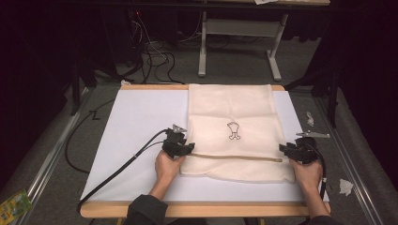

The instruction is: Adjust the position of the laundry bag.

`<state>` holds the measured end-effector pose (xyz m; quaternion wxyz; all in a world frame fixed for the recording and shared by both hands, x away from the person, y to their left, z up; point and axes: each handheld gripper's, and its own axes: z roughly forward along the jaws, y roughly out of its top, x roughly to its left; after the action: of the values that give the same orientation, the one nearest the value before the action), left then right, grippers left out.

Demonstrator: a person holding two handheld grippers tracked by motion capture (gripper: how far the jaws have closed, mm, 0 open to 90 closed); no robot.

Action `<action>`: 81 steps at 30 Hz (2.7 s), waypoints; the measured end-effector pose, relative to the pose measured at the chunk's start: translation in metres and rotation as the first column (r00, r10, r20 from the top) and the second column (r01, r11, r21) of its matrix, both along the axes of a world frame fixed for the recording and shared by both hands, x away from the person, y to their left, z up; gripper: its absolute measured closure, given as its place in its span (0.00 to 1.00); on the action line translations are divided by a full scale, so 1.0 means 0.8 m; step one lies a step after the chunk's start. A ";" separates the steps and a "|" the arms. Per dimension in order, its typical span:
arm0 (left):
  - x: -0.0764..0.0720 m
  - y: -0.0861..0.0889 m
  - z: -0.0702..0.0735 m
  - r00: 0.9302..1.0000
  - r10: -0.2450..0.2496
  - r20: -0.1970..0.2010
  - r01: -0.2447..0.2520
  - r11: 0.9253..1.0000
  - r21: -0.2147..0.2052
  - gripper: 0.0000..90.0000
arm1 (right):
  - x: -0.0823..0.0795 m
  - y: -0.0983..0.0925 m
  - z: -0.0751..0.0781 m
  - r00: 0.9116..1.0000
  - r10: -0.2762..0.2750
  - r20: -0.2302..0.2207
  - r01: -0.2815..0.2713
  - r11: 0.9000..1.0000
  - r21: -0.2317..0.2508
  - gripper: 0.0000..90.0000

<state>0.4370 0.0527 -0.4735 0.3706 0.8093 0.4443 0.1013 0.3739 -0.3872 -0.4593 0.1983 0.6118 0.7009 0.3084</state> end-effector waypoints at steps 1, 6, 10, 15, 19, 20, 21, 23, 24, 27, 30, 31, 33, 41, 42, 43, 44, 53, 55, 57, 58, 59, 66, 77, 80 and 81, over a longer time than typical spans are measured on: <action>0.001 0.001 0.000 1.000 0.000 -0.004 0.000 1.000 0.000 0.70 | 0.001 0.000 -0.001 1.000 0.005 -0.006 -0.005 1.000 -0.001 0.73; 0.005 0.003 0.002 1.000 0.003 -0.023 -0.003 1.000 -0.012 0.89 | 0.006 0.000 -0.006 0.999 0.029 -0.039 -0.029 1.000 0.005 0.90; 0.006 0.004 0.003 0.999 -0.007 -0.032 0.007 1.000 -0.025 0.93 | 0.006 0.000 -0.005 0.998 0.044 -0.034 -0.044 0.999 0.006 0.95; 0.005 0.010 0.013 1.000 -0.025 -0.010 0.024 0.998 -0.052 0.95 | 0.004 0.000 -0.004 0.998 0.052 -0.020 -0.052 0.999 0.008 0.97; 0.005 0.012 0.017 1.000 -0.030 -0.005 0.029 0.998 -0.060 0.95 | 0.003 0.000 -0.002 0.998 0.056 -0.010 -0.056 0.998 0.005 0.97; 0.005 0.013 0.019 1.000 -0.030 -0.001 0.030 0.998 -0.062 0.95 | 0.002 0.000 -0.001 0.998 0.061 -0.004 -0.061 0.998 0.008 0.97; 0.005 0.013 0.020 1.000 -0.030 0.001 0.030 0.997 -0.065 0.95 | 0.002 0.000 -0.001 0.998 0.061 -0.004 -0.061 0.998 0.008 0.97; 0.004 0.014 0.023 0.999 -0.034 0.008 0.034 0.997 -0.069 0.95 | 0.001 0.000 0.000 0.998 0.064 0.000 -0.064 0.998 0.009 0.97; 0.003 0.015 0.024 0.999 -0.035 0.009 0.036 0.997 -0.069 0.95 | 0.001 0.001 0.000 0.998 0.065 0.003 -0.065 0.998 0.008 0.97; 0.004 0.019 0.027 0.999 -0.037 0.012 0.038 0.997 -0.062 0.95 | 0.000 0.002 0.001 0.997 0.071 0.008 -0.071 0.997 0.009 0.97; 0.003 0.022 0.032 0.999 -0.036 0.022 0.037 0.997 -0.061 0.95 | 0.000 0.005 0.002 0.997 0.078 0.014 -0.078 0.997 0.016 0.97; 0.003 0.022 0.032 0.999 -0.036 0.022 0.037 0.997 -0.061 0.95 | 0.000 0.005 0.002 0.997 0.080 0.014 -0.080 0.997 0.017 0.97; 0.003 0.025 0.035 0.999 -0.037 0.025 0.038 0.997 -0.060 0.95 | 0.000 0.006 0.002 0.996 0.083 0.016 -0.084 0.996 0.019 0.97; 0.001 0.033 0.042 0.999 -0.029 0.036 0.031 0.998 -0.058 0.95 | 0.000 0.012 0.002 0.995 0.095 0.021 -0.096 0.995 0.029 0.97; 0.001 0.033 0.042 0.999 -0.029 0.036 0.031 0.998 -0.058 0.95 | 0.000 0.012 0.002 0.995 0.099 0.024 -0.099 0.995 0.028 0.97; 0.001 0.036 0.042 0.999 -0.023 0.040 0.026 0.998 -0.058 0.95 | 0.000 0.013 0.002 0.995 0.101 0.026 -0.101 0.994 0.028 0.97; 0.001 0.036 0.042 0.999 -0.023 0.040 0.026 0.998 -0.058 0.95 | 0.000 0.014 0.002 0.995 0.101 0.027 -0.102 0.994 0.032 0.97; -0.005 0.052 0.041 0.999 -0.008 0.053 0.011 0.998 -0.054 0.95 | 0.001 0.026 0.002 0.992 0.126 0.023 -0.127 0.991 0.030 0.97; -0.006 0.054 0.042 0.998 -0.007 0.056 0.010 0.999 -0.051 0.95 | 0.001 0.028 0.003 0.992 0.127 0.023 -0.128 0.991 0.031 0.97; -0.007 0.058 0.042 0.998 -0.003 0.059 0.005 0.999 -0.046 0.95 | 0.002 0.032 0.004 0.990 0.135 0.028 -0.136 0.990 0.028 0.97; -0.008 0.063 0.042 0.998 0.003 0.056 -0.001 0.999 -0.047 0.95 | 0.003 0.036 0.006 0.989 0.142 0.028 -0.143 0.989 0.032 0.97; -0.008 0.063 0.042 0.998 0.003 0.056 -0.001 0.999 -0.047 0.95 | 0.003 0.039 0.006 0.989 0.145 0.030 -0.146 0.989 0.033 0.97; -0.017 0.085 0.042 0.998 0.028 0.062 -0.026 0.999 -0.037 0.95 | 0.006 0.055 0.006 0.983 0.177 0.044 -0.178 0.983 0.038 0.97; -0.023 0.120 0.042 0.995 0.084 0.057 -0.082 0.996 -0.043 0.94 | 0.011 0.093 0.007 0.972 0.231 0.044 -0.233 0.972 0.038 0.97; -0.028 0.129 0.039 0.994 0.094 0.059 -0.092 0.995 -0.030 0.94 | 0.011 0.101 0.006 0.970 0.240 0.044 -0.242 0.970 0.036 0.97; -0.028 0.129 0.039 0.994 0.094 0.059 -0.092 0.995 -0.030 0.93 | 0.011 0.101 0.006 0.970 0.240 0.044 -0.242 0.970 0.036 0.97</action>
<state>0.4145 0.1560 -0.4421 0.3897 0.7791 0.4716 0.1368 0.3825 -0.3067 -0.4542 0.1603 0.5202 0.7593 0.3565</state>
